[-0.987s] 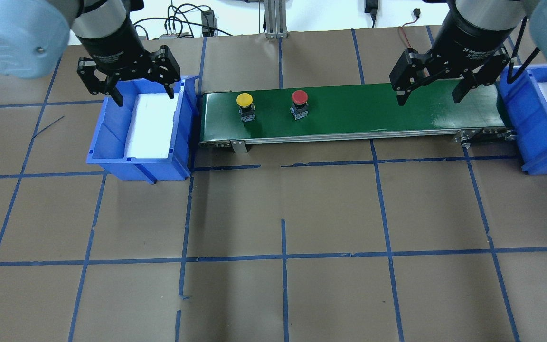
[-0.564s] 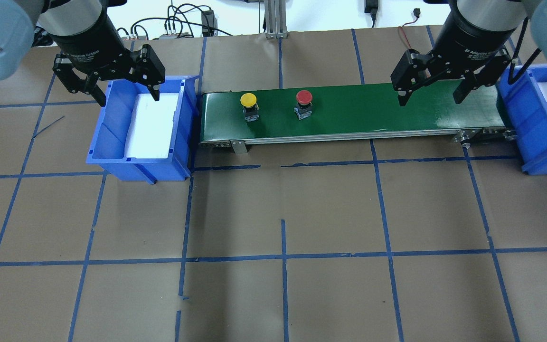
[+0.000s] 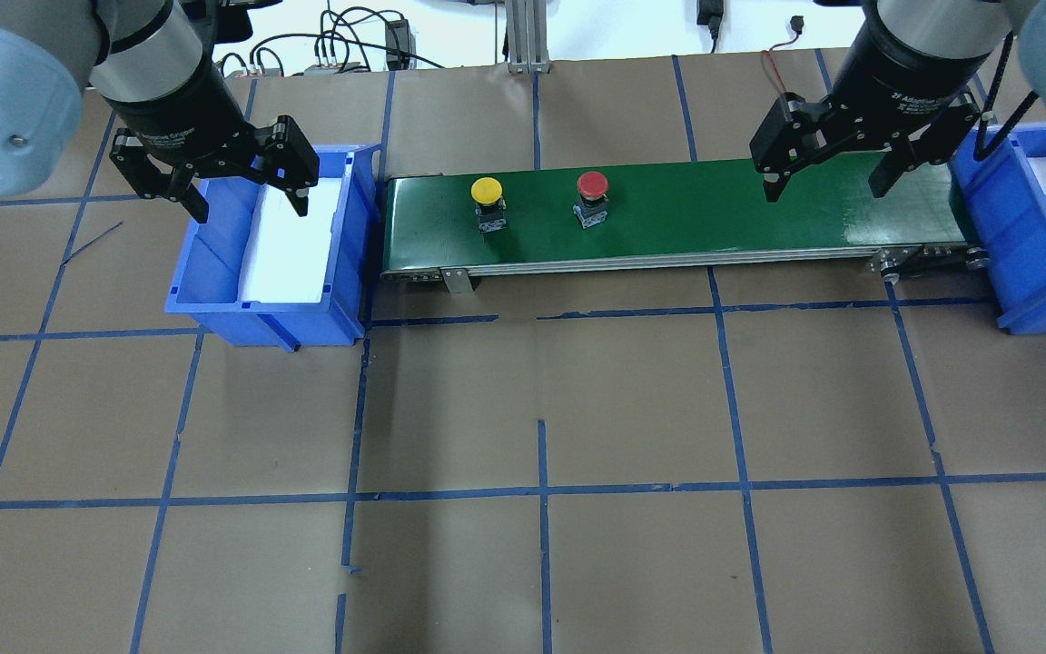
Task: Transport two buttons from left to right
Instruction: 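Release the yellow button on the belt and raise the left gripper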
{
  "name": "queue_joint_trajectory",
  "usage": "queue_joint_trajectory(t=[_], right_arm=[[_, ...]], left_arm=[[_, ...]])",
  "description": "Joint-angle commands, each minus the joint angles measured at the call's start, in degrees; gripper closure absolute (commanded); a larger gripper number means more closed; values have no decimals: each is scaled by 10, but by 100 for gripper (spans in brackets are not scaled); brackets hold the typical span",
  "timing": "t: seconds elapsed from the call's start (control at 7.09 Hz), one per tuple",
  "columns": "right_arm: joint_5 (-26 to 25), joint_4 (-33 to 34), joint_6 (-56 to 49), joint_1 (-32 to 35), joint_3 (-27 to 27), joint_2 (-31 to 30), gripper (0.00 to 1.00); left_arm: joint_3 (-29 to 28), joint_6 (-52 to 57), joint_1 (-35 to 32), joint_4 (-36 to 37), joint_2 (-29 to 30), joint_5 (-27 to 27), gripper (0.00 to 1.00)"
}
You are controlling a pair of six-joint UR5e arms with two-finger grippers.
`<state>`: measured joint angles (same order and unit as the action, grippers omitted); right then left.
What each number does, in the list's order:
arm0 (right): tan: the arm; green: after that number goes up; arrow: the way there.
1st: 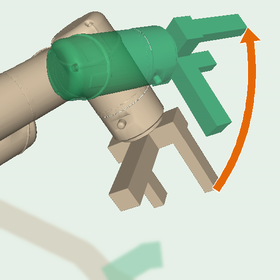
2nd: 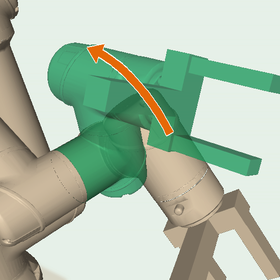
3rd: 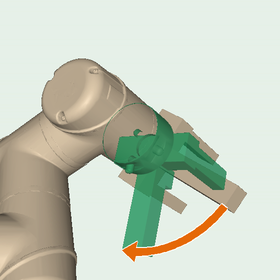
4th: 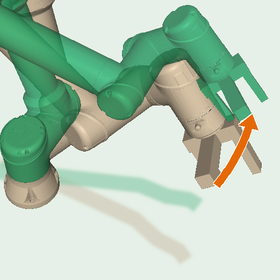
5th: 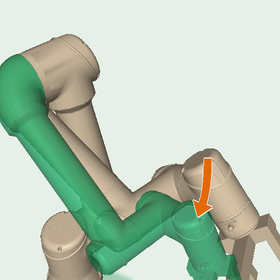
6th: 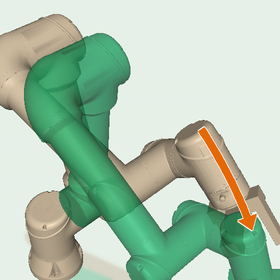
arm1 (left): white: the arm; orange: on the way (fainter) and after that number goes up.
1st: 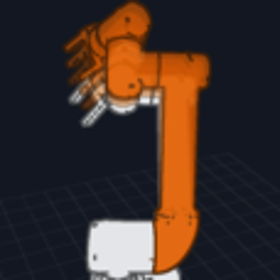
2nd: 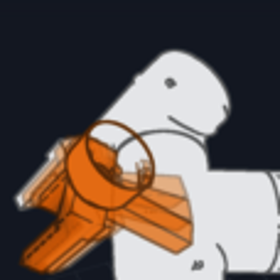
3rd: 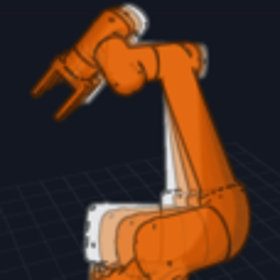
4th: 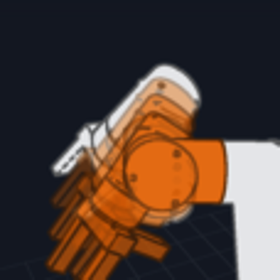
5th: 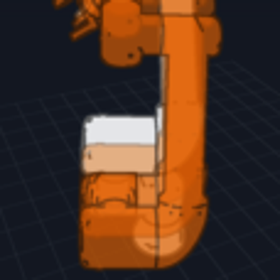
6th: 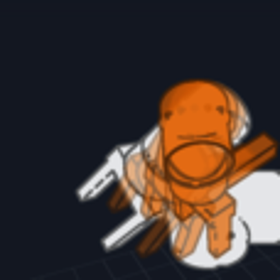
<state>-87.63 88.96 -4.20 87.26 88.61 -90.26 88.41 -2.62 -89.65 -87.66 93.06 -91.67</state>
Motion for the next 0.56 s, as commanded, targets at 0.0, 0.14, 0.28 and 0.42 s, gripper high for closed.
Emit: queue_joint_trajectory(t=[0.0,0.14,0.28,0.42], right_arm=[[0,1,0,0,0,0,0],[0,0,0,-1,0,0,0],[0,0,0,0,0,0,0],[0,1,0,2,0,1,0]], left_arm=[[2,2,4,8,-2,-4,0],[-1,2,5,6,-2,-4,0],[-2,2,5,5,-2,-4,0],[-3,2,6,-3,-2,-5,0]])
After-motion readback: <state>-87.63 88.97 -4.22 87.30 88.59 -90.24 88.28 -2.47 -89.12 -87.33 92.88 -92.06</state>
